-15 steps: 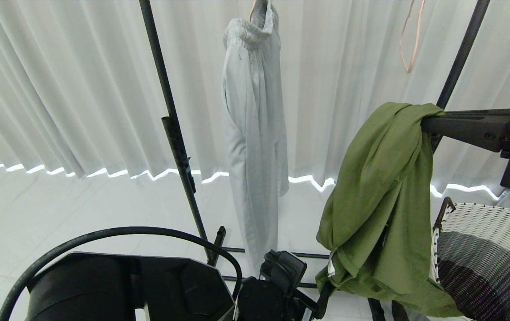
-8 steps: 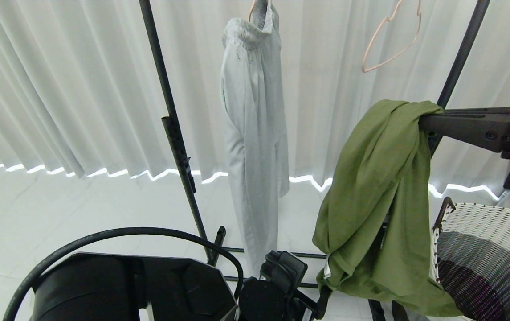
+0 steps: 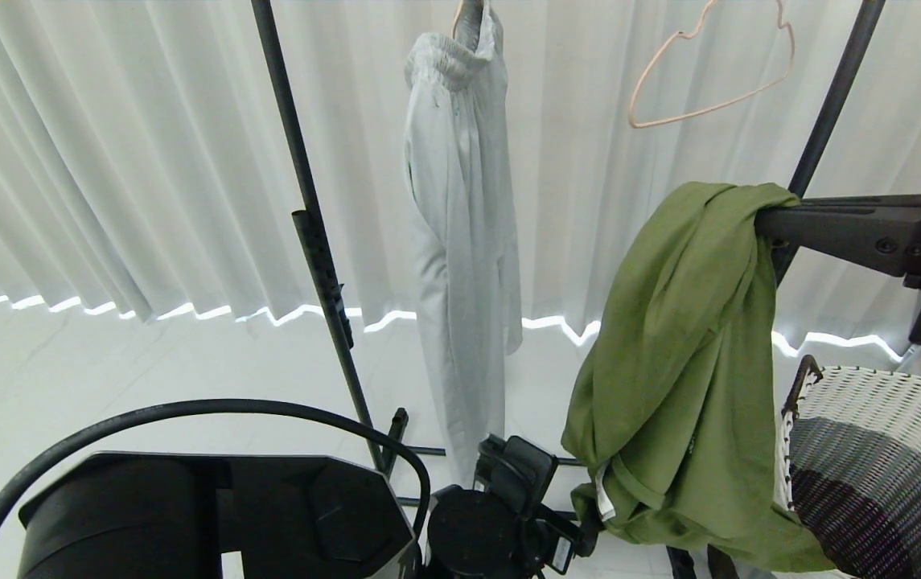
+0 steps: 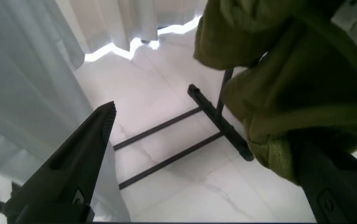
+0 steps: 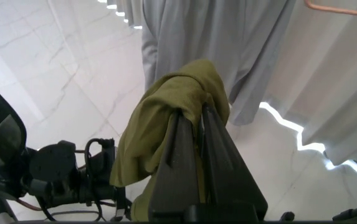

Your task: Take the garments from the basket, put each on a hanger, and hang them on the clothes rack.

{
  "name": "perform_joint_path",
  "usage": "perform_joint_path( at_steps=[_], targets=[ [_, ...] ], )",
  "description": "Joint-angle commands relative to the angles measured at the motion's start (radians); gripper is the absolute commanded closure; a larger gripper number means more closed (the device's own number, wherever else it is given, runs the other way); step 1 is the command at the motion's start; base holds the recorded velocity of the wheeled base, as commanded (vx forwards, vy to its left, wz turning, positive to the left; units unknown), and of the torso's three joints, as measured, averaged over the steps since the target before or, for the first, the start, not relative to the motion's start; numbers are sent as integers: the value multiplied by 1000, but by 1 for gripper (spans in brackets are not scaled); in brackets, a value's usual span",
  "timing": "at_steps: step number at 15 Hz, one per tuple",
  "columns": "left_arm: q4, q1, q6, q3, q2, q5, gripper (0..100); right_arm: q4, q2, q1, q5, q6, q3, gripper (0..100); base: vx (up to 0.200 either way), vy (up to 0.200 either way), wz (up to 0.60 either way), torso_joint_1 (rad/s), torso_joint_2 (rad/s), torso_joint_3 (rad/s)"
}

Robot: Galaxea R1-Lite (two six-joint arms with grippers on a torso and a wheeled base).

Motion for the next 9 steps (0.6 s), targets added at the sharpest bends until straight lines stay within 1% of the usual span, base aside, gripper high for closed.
perform_joint_path(
  at_steps=[1,2,6,8,9],
  targets=[
    [-9,0,1,5,-1,-2,0,-1,0,0,0,0,-1,100,0,0,0,0,0,0],
    [-9,0,1,12,0,-2,100,-1,0,0,0,0,-1,100,0,0,0,0,0,0],
    [-9,-3,2,48,6,-2,100,-1,-3,-1,0,0,0,100,0,0,0,0,0,0],
    [-9,-9,63,51,5,-2,100,-1,-13,-3,0,0,4,100,0,0,0,0,0,0],
    [-9,-9,74,41,-7,-3,100,1,-19,-3,-2,0,7,100,0,0,0,0,0,0]
  ],
)
